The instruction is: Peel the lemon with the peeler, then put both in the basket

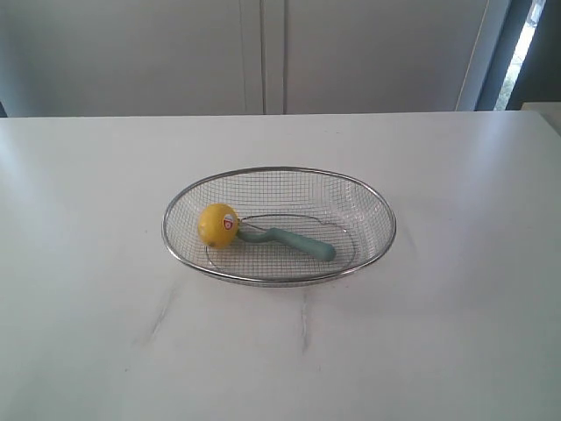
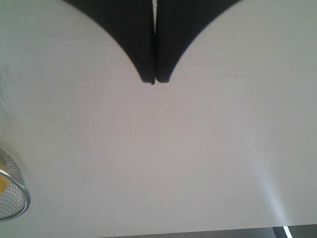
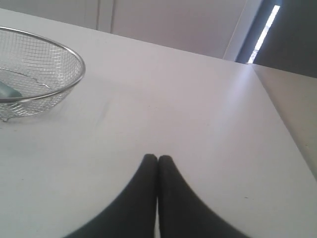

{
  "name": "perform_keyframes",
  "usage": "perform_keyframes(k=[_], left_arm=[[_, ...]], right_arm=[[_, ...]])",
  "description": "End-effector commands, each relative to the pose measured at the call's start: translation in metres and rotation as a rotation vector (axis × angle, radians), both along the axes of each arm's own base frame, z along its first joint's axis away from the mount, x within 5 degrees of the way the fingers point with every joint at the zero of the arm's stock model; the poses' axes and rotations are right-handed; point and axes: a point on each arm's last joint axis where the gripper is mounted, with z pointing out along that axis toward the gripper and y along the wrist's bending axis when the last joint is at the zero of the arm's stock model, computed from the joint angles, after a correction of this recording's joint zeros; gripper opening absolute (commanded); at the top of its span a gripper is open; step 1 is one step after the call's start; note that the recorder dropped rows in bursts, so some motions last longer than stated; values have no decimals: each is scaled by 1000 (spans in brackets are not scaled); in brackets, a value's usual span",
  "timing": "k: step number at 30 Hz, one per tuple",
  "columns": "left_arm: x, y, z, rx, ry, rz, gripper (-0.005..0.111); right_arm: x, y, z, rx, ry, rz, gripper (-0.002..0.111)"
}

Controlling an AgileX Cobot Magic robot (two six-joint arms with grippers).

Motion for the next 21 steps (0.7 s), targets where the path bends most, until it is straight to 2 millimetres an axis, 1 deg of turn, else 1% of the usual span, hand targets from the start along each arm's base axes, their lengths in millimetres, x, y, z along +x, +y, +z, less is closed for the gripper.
perform_keyframes(k=[1, 5, 11, 21], left_arm=[[0, 0, -1, -9, 1, 2, 1], [0, 0, -1, -9, 1, 2, 1], [0, 0, -1, -9, 1, 2, 1], [0, 0, -1, -9, 1, 2, 1]], right_arm=[[0, -1, 0, -21, -15, -18, 0], [0, -2, 0, -21, -15, -20, 0], [0, -5, 0, -8, -15, -82, 0], [0, -4, 0, 25, -15, -79, 0]])
